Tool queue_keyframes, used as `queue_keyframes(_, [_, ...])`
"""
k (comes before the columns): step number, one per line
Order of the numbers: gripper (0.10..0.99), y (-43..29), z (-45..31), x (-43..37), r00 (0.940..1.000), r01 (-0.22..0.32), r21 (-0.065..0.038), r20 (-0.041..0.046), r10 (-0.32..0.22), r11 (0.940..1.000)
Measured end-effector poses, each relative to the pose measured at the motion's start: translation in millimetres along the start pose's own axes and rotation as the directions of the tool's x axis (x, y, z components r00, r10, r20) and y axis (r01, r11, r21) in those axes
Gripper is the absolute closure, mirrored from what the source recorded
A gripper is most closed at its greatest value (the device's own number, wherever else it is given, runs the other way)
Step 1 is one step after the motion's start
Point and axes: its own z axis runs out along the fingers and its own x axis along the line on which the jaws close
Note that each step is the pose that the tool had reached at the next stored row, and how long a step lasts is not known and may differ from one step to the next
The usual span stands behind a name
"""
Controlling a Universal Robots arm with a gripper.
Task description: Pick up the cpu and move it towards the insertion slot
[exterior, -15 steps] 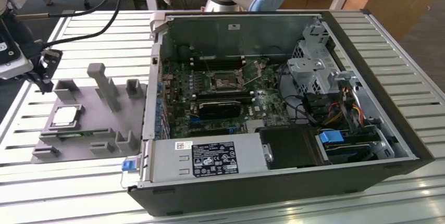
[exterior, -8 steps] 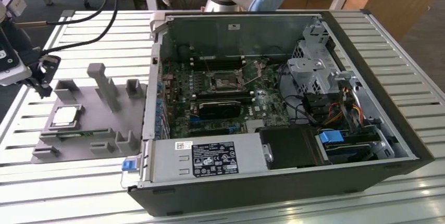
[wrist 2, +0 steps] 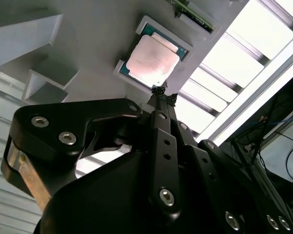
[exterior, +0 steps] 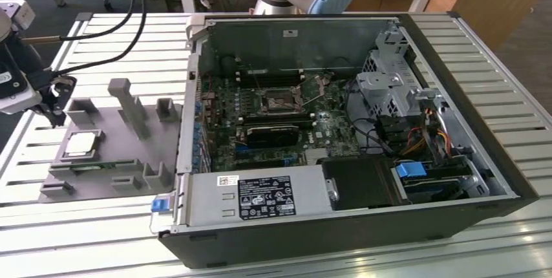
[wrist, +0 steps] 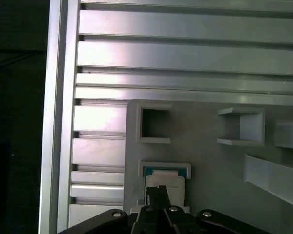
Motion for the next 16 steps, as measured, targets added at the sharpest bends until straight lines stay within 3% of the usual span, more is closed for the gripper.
queue_keyframes(6, [0.984, -5.0, 8.3, -1.8, 1.0, 0.0, 0.0, 0.0, 0.0, 1.0])
queue_keyframes(16, [0.984, -17.2, 24.7, -13.7, 1.0, 0.0, 0.0, -0.0001, 0.0, 1.0])
